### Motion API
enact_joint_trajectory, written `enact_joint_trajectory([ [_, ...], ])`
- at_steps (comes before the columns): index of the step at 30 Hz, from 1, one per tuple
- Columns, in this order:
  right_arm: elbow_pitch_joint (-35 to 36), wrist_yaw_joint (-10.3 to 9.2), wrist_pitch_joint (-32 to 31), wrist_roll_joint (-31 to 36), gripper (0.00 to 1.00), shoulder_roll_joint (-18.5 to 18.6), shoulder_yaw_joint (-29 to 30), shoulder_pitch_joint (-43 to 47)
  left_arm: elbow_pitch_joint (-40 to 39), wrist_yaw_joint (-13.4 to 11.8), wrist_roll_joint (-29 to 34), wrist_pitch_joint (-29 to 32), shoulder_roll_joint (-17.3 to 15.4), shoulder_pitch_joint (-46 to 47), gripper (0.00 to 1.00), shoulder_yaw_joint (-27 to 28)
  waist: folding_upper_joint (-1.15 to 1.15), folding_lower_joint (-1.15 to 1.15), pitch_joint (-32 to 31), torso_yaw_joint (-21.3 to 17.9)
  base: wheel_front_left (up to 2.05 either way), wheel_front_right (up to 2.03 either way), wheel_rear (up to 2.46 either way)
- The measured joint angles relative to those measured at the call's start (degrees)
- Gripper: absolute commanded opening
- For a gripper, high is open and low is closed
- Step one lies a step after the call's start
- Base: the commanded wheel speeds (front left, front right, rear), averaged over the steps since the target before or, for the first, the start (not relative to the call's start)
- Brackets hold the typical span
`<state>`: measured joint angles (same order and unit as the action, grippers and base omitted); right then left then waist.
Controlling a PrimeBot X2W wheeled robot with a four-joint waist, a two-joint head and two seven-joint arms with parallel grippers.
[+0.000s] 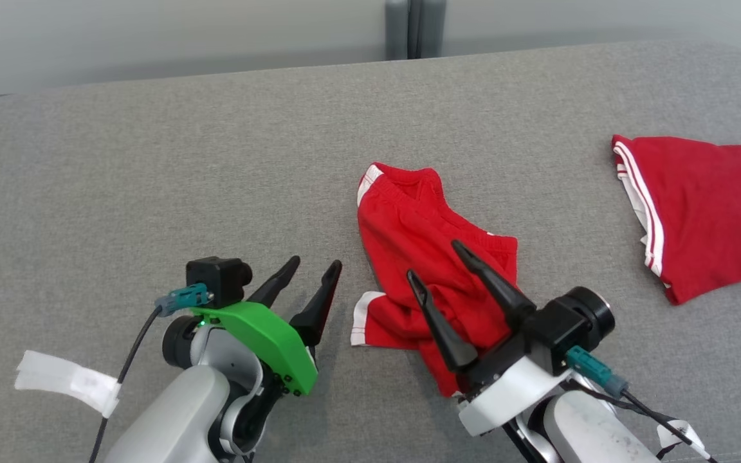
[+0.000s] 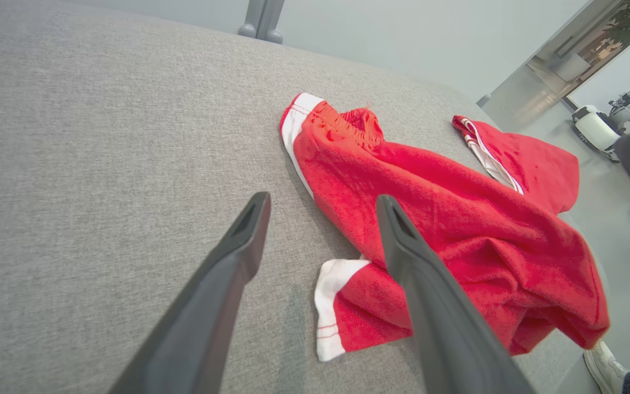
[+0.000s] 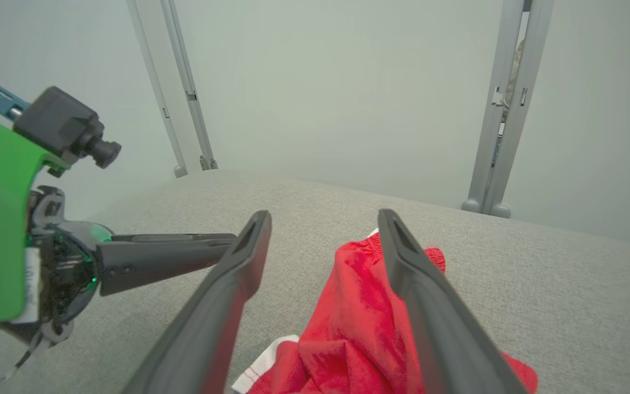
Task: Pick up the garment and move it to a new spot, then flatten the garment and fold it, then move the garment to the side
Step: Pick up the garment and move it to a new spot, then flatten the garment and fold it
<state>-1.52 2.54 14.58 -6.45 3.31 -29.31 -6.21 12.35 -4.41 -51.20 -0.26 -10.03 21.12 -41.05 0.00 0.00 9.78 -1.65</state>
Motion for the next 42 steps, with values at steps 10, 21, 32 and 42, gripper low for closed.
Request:
enact_joint_trajectory([
  [10,-13.48,2.26,-4.79,0.73,1.0,0.02,-6.17,0.55,0.66,-1.44,1.68,-7.11,-2.09,-2.83,1.0,5.92,0.0,0.0,-2.42,6.9,0.0,0.0,0.0],
  [21,-23.59,1.88,-12.54,1.59,1.0,0.1,-5.55,-4.28,-0.79,-1.68,1.44,-9.53,-1.72,-5.4,1.0,7.79,0.0,0.0,-4.3,13.12,0.0,0.0,0.0],
  [32,-30.61,1.46,-21.84,3.5,0.69,0.0,-6.65,-8.78,-1.58,-2.18,1.36,-10.46,-2.2,-7.66,1.0,9.69,0.0,0.0,-4.12,15.1,0.0,0.0,0.0],
  [42,-31.48,1.07,-23.73,2.35,0.0,0.1,-7.39,-10.99,-2.16,-2.25,1.36,-10.91,-3.21,-8.96,1.0,11.41,0.0,0.0,-4.18,14.16,0.0,0.0,0.0],
])
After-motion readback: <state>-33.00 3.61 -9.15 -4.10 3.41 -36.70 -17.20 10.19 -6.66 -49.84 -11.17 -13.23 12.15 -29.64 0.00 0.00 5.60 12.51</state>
